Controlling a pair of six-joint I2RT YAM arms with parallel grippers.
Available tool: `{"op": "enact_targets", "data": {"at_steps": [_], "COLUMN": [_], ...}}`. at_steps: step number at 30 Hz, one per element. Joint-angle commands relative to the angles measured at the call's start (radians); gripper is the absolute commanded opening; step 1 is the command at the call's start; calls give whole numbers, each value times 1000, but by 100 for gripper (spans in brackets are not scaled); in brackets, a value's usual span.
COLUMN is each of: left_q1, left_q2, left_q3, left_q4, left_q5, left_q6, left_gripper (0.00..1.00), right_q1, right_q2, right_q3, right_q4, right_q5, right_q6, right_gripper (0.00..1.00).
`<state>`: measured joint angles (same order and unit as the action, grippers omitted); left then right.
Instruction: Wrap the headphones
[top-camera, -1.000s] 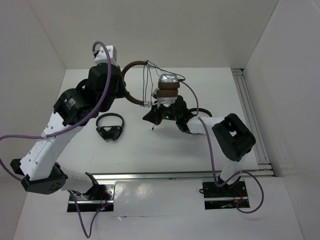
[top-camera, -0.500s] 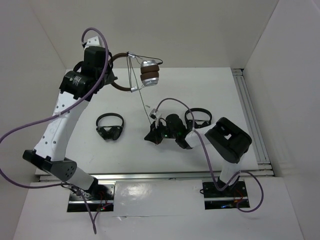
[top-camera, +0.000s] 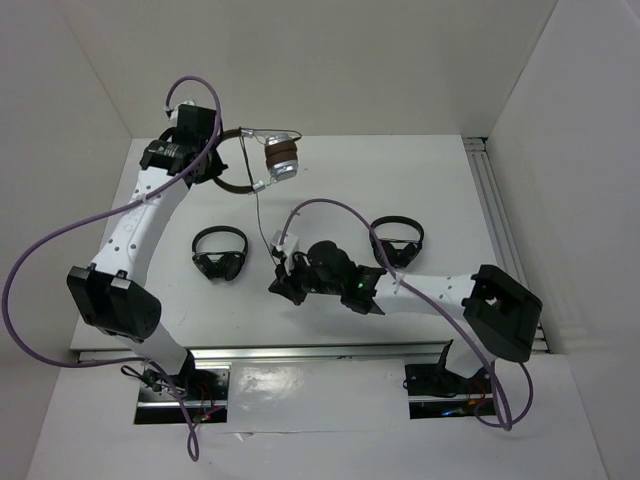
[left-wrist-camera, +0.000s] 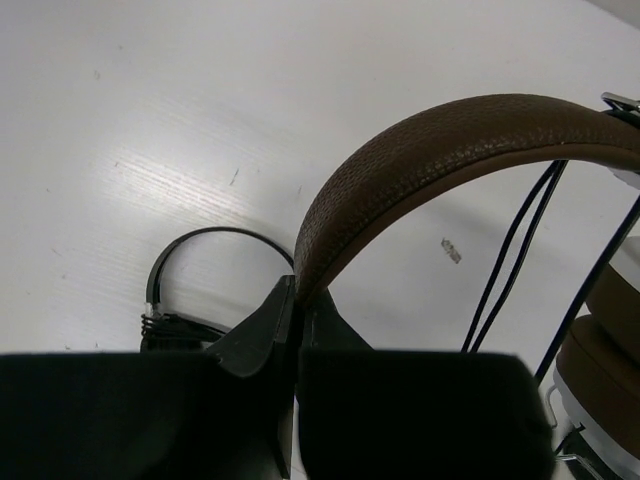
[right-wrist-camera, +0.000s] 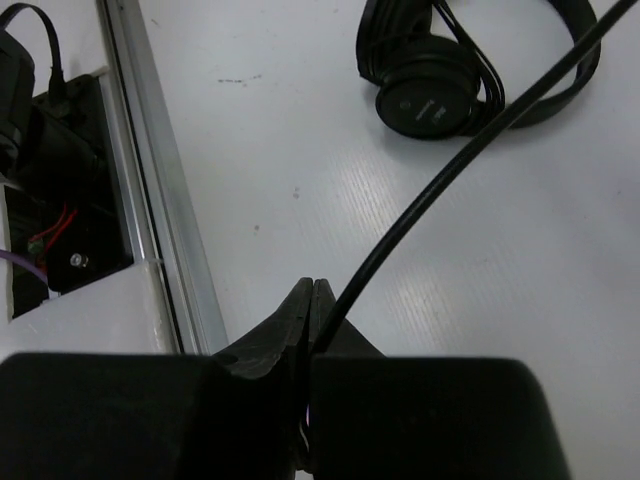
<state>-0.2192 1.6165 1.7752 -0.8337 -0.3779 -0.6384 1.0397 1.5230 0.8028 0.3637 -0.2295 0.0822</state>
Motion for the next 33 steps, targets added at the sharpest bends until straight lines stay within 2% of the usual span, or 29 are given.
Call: {"op": "enact_targets", "data": {"at_steps": [1,7,10,13,17,21,23,27,33], "left_q1": [0,-28,-66,-75,-169,-242,-278,-366,-423], "left_q2": [-13,-4,5,-16,-69,-187,-268,-358,-464], "left_q3": [-34,-109,-138,-212,-322,-456,-522,-559,-589], "left_q4": [120,111,62,62,53,74,102,75,15], "left_q5": [33,-59,-122,-113,-145,-132,-70,-3,135], "left_q6": [-52,-61,-61,-52,-52,-52,17,115,244], "left_gripper": [0,0,0,0,0,0,0,0,0], "right_q1": [51,88,97,97,77,77,77,66,45], "right_q2": [-37,-83,-109,-119,-107,-124,-156,-179,-188], "right_q3": [111,272,386,492,630,630,579,546,536], "right_q4": [-175,-362,-471,-557,-646,-658,-646,-646,-645], "right_q5": [88,120,206,303,384,449,473,544,576], "right_q6": [-71,-171,-246,-326,-410,-467,-493,-515,-533], "right_gripper": [0,0,0,0,0,0,0,0,0]}}
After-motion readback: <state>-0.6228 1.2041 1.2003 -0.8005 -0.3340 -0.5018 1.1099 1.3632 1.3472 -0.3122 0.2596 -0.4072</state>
